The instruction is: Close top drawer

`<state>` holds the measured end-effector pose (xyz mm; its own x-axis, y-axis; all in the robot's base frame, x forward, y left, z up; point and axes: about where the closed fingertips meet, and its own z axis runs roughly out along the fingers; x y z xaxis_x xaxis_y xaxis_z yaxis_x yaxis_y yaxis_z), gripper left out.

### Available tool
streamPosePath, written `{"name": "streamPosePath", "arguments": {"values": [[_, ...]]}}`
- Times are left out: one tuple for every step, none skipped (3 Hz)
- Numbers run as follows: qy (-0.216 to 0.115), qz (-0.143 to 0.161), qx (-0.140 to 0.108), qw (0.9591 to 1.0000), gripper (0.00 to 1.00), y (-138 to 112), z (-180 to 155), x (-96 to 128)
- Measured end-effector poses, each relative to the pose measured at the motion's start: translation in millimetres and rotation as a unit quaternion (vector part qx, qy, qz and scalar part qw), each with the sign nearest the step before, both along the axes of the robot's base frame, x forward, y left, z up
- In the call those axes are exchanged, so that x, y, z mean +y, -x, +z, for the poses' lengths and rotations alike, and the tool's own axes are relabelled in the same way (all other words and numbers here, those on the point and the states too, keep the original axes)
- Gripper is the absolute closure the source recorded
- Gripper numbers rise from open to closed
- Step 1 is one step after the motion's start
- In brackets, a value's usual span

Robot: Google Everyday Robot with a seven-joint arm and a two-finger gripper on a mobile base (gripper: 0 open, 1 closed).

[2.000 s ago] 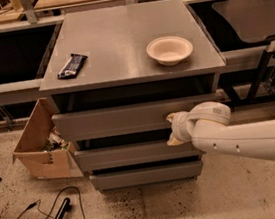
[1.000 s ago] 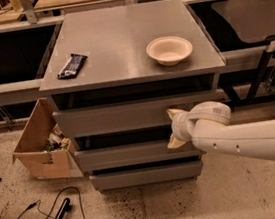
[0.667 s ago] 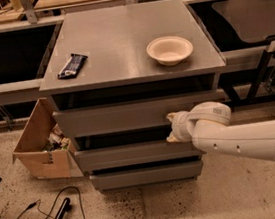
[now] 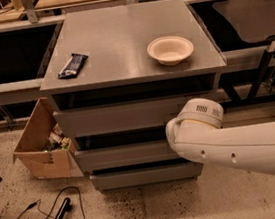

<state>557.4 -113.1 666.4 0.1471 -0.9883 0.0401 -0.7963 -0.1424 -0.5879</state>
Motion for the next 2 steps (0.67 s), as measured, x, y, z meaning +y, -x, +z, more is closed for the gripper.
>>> {"name": "streamPosePath", "arguments": {"values": [[0.038,-0.025,-0.024,0.9987,1.0,22.7,95.0,-21.7],[0.007,-0.171,-0.018,0.985,1.0,78.1,193.5,-108.1]]}}
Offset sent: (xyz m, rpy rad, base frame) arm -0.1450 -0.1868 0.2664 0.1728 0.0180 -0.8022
